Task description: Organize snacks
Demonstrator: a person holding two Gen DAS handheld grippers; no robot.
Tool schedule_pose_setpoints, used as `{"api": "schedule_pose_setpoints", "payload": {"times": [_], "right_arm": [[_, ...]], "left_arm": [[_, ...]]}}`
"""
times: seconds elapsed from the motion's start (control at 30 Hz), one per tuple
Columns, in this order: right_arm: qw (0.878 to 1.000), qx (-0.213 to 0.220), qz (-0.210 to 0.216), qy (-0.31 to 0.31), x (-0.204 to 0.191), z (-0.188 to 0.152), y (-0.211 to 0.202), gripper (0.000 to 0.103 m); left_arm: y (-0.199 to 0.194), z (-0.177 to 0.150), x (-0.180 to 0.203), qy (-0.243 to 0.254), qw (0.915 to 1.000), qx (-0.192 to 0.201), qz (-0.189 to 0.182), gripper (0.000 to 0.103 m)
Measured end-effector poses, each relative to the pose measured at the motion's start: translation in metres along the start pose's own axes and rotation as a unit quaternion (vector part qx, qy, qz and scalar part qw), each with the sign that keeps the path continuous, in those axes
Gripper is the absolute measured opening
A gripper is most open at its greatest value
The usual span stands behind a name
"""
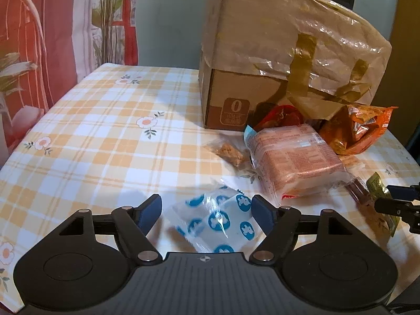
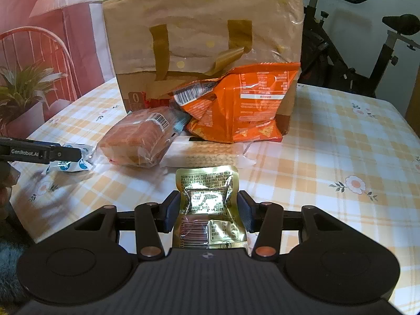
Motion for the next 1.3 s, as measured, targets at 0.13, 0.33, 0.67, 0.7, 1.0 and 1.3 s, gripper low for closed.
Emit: {"api": "schedule_pose_setpoints", "payload": {"times": [0.13,0.33,0.67,0.7,1.0,1.3], "right_arm": [[1.0,0.001,0.0,0.002,0.001,0.0,0.0,0.05],[1.0,0.002,0.0,0.0,0.001,0.0,-0.001,0.05],[1.0,-0.002,0.0,0.001,0.002,-0.001,0.001,0.05],[1.0,-0.002,0.0,0.001,0.001,-0.001,0.001,0.05],[1.0,-0.004,-0.002,0.004,0.001,-0.002,0.002,0.05],[1.0,0.0,-0.004,0.005,0.002,-0.002,0.001,0.05]], "left_arm": [[-0.003,0.006,-0.005,-0.012,0.9997,0.016,-0.014,0.077],[0.005,0.007,-0.006,-0.005,0.9985,-0.01,-0.053,0.077],[0.003,-0.005,0.005,0.032,0.997,-0.038,-0.059,0.077],[0.007,-0.005,0.004,0.031,0.9974,-0.042,-0.049,0.077],[0.014,-0.008,0.012,0.073,0.9962,-0.045,-0.014,0.059],[0.003,-0.001,0.004,0.034,0.999,-0.021,-0.018,0.05]]}}
Point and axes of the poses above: each gripper's, at about its wrist camera, not at the fingertips, and y roughly the way its jaws point, x to its right, z to its top, the point moved 2 cm from there along y, roughly the way its jaws point, and after that the axes turned 6 degrees about -z, right-handed, at the moved point
